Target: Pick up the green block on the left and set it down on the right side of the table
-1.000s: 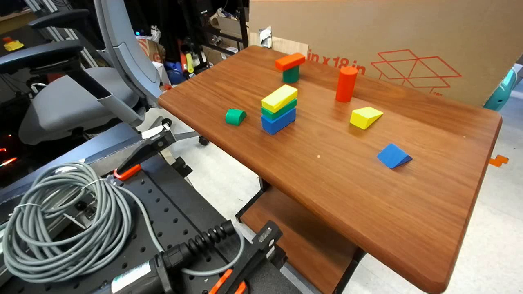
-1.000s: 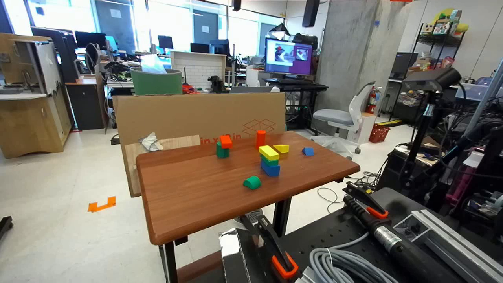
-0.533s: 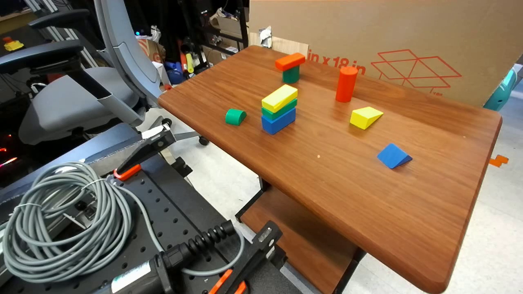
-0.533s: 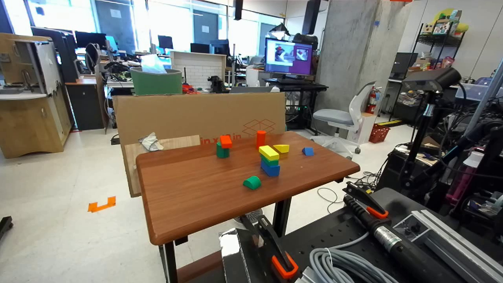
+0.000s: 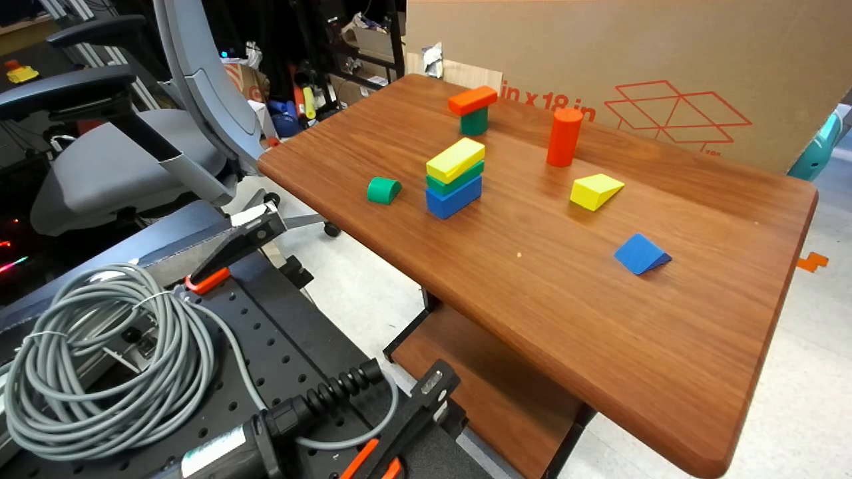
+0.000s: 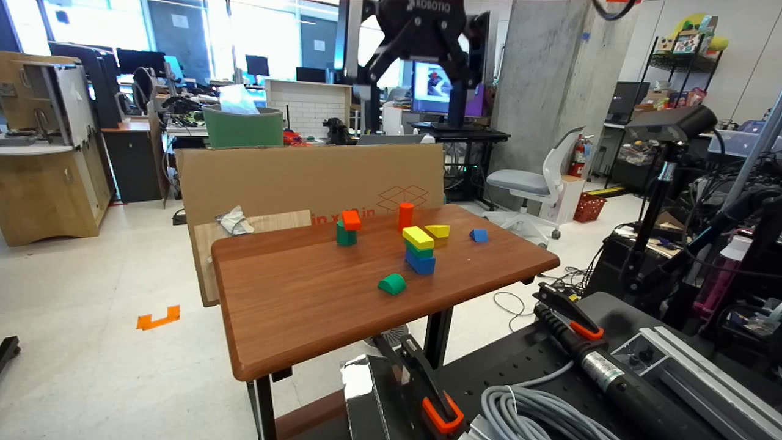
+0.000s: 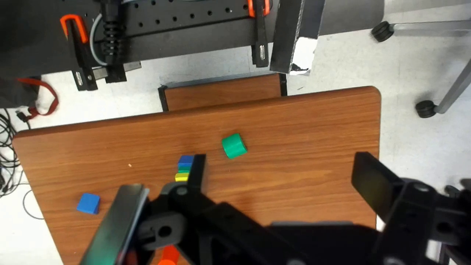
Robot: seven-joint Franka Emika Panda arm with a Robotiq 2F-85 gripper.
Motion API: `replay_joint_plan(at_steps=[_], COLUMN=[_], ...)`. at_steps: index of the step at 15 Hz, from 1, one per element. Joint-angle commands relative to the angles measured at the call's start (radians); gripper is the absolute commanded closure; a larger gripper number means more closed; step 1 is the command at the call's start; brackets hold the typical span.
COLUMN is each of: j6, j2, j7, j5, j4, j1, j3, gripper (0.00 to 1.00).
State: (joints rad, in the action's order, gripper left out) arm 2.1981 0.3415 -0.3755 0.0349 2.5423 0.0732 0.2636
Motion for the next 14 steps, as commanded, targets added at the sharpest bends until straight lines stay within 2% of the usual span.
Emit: replay_joint_plan(at_steps=[1,7,10,14], j6=[0.103,0.155,0.139,0.143], j2=[-0.190,-0.436,-0.533,-0.636], j7=[0.034,0.022,0.032,0.107], j5=[-0.106,-0.279,-0.320,-0.368], j4=[-0.058,-0.153,-0.213,-0.274], j1=[-0.012,0.001,0.024,0.052], j3=[-0.018,-0.089,-0.122,-0.153], gripper=[0.00,0.00,0.00,0.00])
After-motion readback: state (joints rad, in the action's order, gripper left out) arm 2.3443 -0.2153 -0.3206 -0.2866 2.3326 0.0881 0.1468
